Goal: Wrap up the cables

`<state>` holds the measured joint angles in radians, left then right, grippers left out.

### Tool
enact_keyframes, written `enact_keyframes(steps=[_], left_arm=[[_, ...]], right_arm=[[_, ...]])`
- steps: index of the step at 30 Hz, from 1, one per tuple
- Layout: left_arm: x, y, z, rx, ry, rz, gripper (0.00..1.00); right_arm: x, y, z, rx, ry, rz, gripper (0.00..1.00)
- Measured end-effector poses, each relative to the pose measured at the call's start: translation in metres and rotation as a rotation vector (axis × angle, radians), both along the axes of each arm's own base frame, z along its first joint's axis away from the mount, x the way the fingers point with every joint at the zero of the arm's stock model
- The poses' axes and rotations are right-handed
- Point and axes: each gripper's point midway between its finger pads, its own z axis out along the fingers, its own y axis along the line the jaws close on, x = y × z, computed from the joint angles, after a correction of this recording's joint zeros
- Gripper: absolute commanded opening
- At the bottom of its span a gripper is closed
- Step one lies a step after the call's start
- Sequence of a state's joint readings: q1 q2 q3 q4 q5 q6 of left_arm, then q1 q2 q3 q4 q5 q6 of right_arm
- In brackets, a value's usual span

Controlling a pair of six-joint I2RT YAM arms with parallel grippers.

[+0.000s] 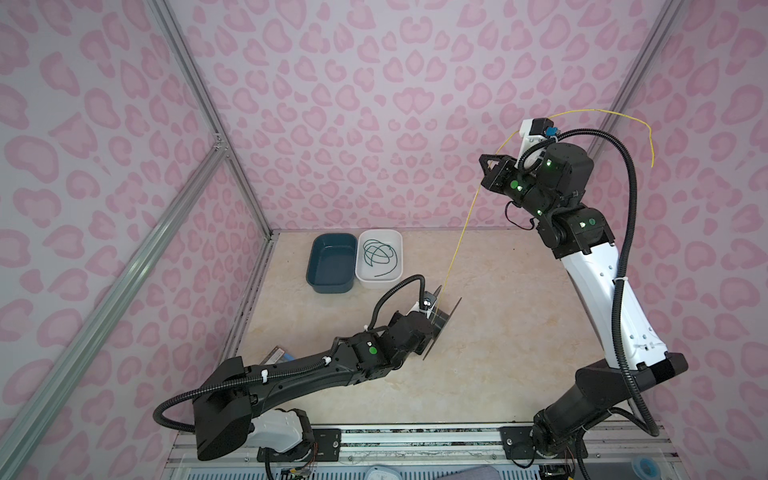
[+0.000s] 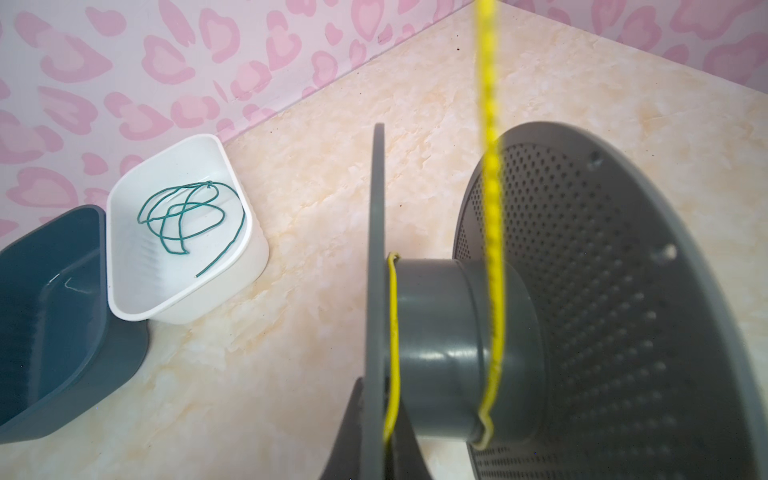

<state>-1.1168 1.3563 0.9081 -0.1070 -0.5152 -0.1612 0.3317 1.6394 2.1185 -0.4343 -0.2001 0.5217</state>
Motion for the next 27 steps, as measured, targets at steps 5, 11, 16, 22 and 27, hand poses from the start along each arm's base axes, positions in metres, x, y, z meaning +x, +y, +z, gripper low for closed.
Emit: enact_keyframes(steps=[5,11,16,22,27], left_arm=[[-0.008,0.000,0.001,0.003,-0.021,-0.004,0.03],[-0.016,0.002,0.000,-0.008,-0.036,0.005,0.03],[-0.020,0.008,0.001,-0.016,-0.041,0.012,0.03],[-0.025,0.016,-0.001,-0.010,-0.036,0.007,0.03],[-0.030,0.026,0.003,-0.015,-0.034,0.007,0.04]], right_arm=[[0.009,-0.010,-0.001,0.001,0.031,-0.011,0.00],[0.022,-0.027,-0.005,0.005,0.073,-0.031,0.00],[0.027,-0.039,-0.011,0.023,0.103,-0.041,0.00],[0.036,-0.049,-0.030,0.040,0.156,-0.049,0.00],[0.039,-0.056,-0.041,0.057,0.188,-0.050,0.00]])
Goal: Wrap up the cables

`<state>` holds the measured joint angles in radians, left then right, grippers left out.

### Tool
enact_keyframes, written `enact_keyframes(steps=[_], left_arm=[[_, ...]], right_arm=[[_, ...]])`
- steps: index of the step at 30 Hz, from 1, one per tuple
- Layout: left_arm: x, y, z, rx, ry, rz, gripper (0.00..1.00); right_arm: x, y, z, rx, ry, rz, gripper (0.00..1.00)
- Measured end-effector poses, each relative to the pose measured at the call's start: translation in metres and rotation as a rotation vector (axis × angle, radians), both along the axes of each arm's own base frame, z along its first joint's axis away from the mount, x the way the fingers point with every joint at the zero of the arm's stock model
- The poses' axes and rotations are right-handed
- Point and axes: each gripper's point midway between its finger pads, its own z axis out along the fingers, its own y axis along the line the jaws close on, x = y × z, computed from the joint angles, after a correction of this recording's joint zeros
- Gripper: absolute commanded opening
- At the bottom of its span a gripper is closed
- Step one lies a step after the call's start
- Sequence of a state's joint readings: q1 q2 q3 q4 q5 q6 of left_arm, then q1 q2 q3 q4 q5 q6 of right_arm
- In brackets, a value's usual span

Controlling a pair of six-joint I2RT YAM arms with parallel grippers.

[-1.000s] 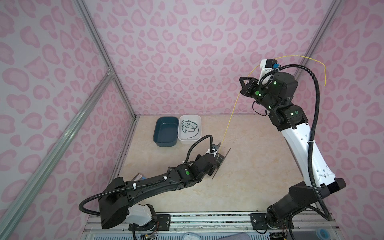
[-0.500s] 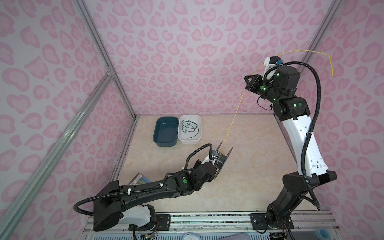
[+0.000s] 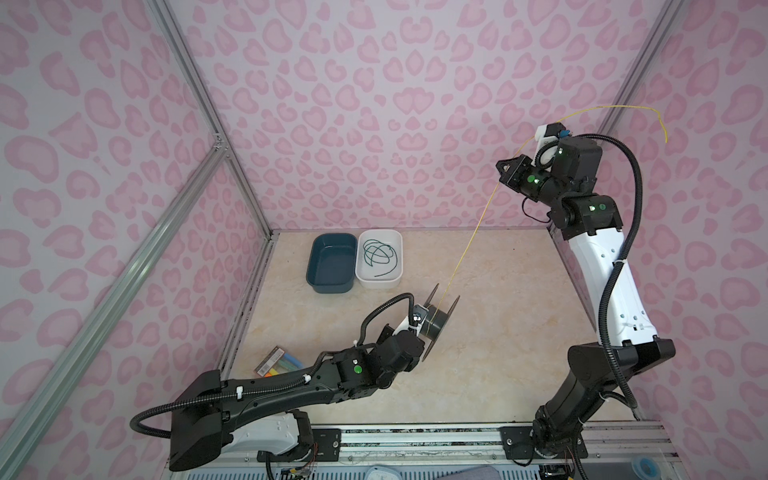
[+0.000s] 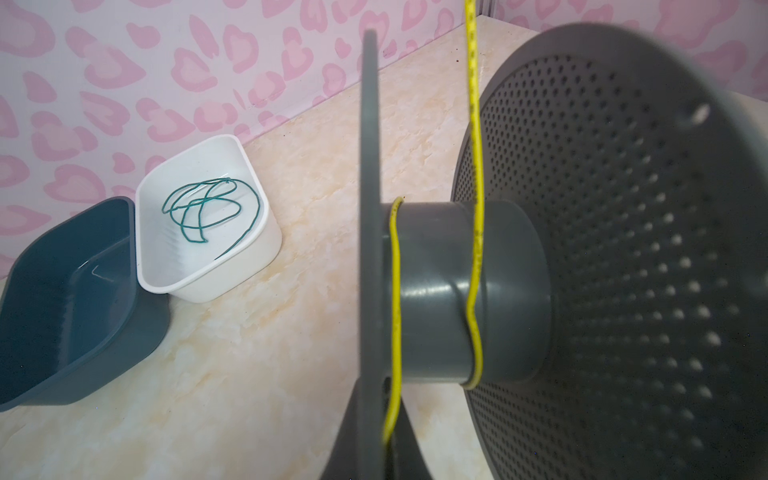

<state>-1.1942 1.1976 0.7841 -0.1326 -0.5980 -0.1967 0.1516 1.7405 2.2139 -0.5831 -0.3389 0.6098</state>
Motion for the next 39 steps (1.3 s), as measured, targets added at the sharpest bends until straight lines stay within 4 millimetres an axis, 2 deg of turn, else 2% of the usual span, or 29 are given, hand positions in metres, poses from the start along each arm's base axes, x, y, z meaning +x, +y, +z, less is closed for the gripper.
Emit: enact_keyframes(steps=[9,14,22,33,39], left_arm=[[-0.012,0.021,0.029,-0.059,-0.023,-0.023,0.04],[-0.015,0.030,0.038,-0.064,-0.025,-0.024,0.04],[-0.021,0.042,0.040,-0.087,0.007,-0.001,0.04],[-0.023,0.049,0.044,-0.115,0.029,0.021,0.04],[-0.025,0.054,0.045,-0.098,0.037,0.021,0.04]], right_arm=[[0.013,-0.023,-0.021,0.056,0.025,-0.026,0.00],[0.022,-0.032,-0.028,0.094,0.046,-0.012,0.00],[0.049,-0.041,-0.049,0.154,0.102,0.016,0.00],[0.086,-0.061,-0.044,0.169,0.066,0.008,0.00],[0.098,-0.078,-0.058,0.171,0.090,-0.022,0.00]])
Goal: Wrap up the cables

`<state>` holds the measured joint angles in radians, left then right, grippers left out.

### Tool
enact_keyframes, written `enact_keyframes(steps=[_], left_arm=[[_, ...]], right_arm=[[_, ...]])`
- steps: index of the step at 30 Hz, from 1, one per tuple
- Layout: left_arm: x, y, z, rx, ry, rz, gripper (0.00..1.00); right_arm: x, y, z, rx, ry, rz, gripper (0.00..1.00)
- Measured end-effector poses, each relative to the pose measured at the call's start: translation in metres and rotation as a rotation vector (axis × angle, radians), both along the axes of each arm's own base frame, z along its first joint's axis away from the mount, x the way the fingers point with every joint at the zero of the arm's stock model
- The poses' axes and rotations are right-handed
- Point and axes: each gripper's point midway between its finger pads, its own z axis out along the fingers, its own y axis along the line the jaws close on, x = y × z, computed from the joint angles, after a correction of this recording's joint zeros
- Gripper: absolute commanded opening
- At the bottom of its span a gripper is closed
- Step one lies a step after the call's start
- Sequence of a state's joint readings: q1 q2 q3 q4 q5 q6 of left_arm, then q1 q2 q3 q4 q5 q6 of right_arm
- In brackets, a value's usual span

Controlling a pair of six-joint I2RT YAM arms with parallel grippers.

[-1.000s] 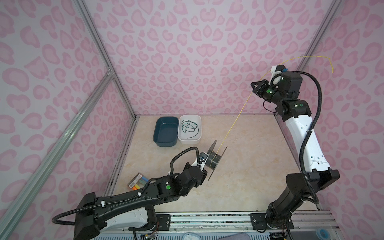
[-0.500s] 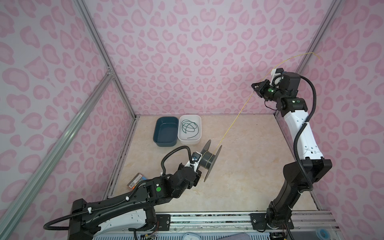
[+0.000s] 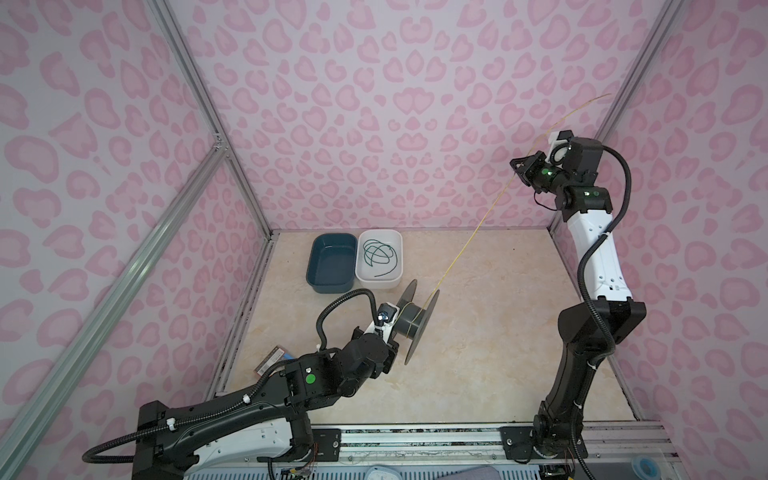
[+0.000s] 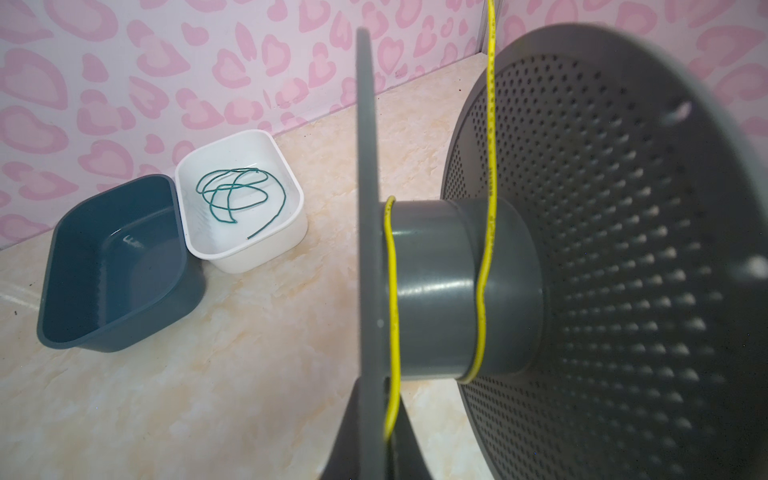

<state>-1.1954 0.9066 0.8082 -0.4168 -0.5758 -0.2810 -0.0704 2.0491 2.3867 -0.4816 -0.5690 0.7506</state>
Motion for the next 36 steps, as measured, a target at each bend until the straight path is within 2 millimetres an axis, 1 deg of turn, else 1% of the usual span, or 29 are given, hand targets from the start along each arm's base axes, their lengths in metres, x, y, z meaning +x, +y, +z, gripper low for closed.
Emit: enact_keyframes(steps=[4,8,11,13,17,20,26,30,34,36], left_arm=[[-0.002,0.004,0.006,0.006,0.003,-0.001,0.04],[-0.004,0.007,0.014,0.009,0.007,-0.007,0.04],[-0.007,0.010,0.021,0.012,0.012,-0.017,0.04],[-0.009,0.011,0.025,0.021,0.017,-0.028,0.04],[-0.014,0.017,0.034,0.041,0.025,-0.045,0.04],[-0.016,0.021,0.049,0.026,0.019,-0.056,0.04],[-0.016,0.029,0.088,-0.023,-0.017,-0.051,0.04],[-0.006,0.038,0.109,-0.063,-0.024,-0.012,0.04],[0.006,0.048,0.129,-0.124,-0.022,0.032,0.04],[0.012,0.051,0.135,-0.148,-0.019,0.052,0.04]], right_arm=[[0.007,-0.011,-0.010,0.003,0.019,-0.019,0.00],[0.012,-0.016,-0.020,0.002,0.037,-0.033,0.00],[0.015,-0.017,-0.035,0.001,0.062,-0.042,0.00],[0.016,-0.018,-0.051,-0.005,0.092,-0.055,0.00],[0.015,-0.012,-0.075,-0.033,0.118,-0.067,0.00],[0.013,-0.011,-0.095,-0.052,0.130,-0.087,0.00],[0.009,-0.005,-0.143,-0.077,0.165,-0.122,0.00],[0.003,0.000,-0.170,-0.093,0.179,-0.143,0.00],[-0.007,0.006,-0.190,-0.105,0.189,-0.154,0.00],[-0.013,0.009,-0.199,-0.112,0.191,-0.163,0.00]])
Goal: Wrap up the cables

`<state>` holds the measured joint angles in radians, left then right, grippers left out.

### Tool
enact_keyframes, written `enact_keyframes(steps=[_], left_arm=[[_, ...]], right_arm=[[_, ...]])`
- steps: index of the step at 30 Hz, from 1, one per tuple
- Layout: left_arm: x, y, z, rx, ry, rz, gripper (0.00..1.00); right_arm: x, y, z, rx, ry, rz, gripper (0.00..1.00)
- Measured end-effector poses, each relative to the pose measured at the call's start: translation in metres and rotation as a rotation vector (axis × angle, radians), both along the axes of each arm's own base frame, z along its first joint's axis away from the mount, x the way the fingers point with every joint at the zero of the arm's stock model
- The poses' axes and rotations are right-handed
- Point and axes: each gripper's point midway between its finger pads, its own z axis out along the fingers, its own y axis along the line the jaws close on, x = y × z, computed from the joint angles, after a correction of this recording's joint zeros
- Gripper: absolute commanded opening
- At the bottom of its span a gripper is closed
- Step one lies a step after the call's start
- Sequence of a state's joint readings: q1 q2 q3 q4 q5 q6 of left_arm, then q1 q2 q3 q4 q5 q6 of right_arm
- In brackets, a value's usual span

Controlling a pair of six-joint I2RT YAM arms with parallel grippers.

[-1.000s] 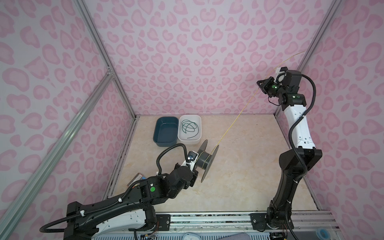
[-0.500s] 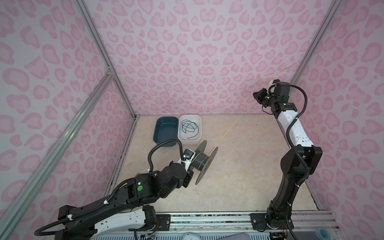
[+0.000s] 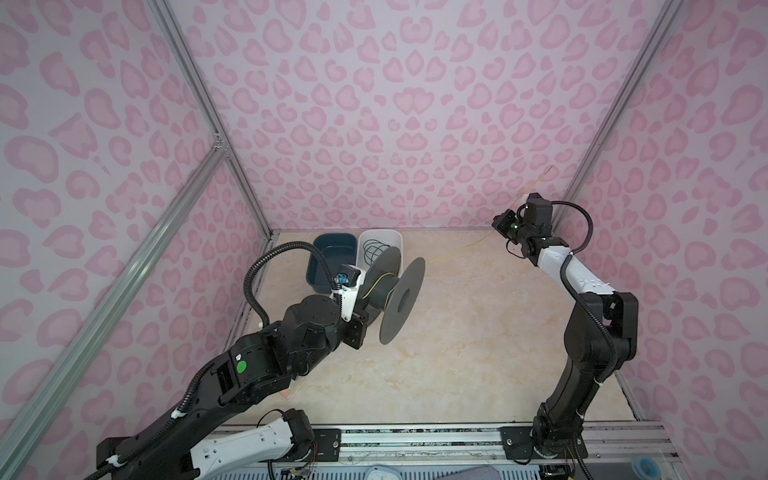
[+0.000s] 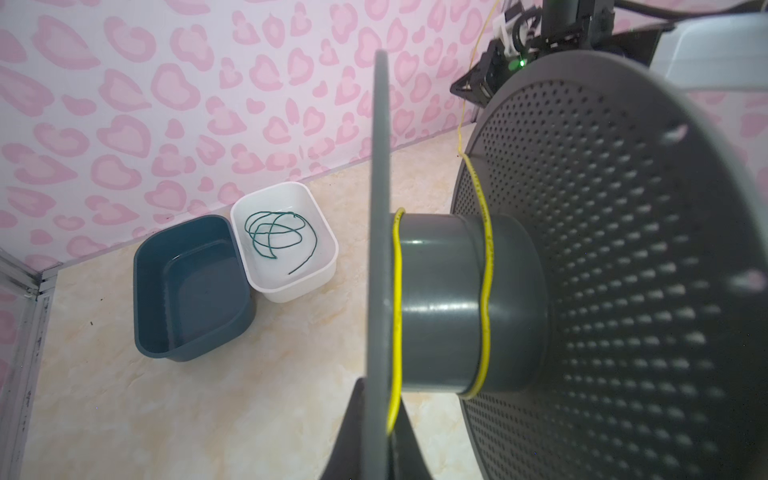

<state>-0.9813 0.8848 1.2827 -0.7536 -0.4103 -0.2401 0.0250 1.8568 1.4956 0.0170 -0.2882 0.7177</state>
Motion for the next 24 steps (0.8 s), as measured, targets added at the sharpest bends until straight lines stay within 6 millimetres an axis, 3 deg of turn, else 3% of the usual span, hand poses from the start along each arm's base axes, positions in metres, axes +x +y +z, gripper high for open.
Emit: enact_keyframes(steps=[8,16,21,24], left_arm=[[0.027,-0.007,0.013,-0.129,0.019,0.058,0.04],[0.058,-0.002,0.036,-0.294,-0.025,0.188,0.04],[0.084,0.003,0.043,-0.344,-0.062,0.311,0.04],[0.102,0.001,0.045,-0.355,-0.082,0.380,0.04]], right_arm=[[-0.033,0.022,-0.045,-0.033,0.043,-0.047,0.00],[-0.062,0.063,-0.050,-0.042,0.031,-0.004,0.00],[-0.097,0.087,-0.059,-0.057,0.038,0.039,0.00],[-0.118,0.096,-0.053,-0.067,0.021,0.053,0.00]])
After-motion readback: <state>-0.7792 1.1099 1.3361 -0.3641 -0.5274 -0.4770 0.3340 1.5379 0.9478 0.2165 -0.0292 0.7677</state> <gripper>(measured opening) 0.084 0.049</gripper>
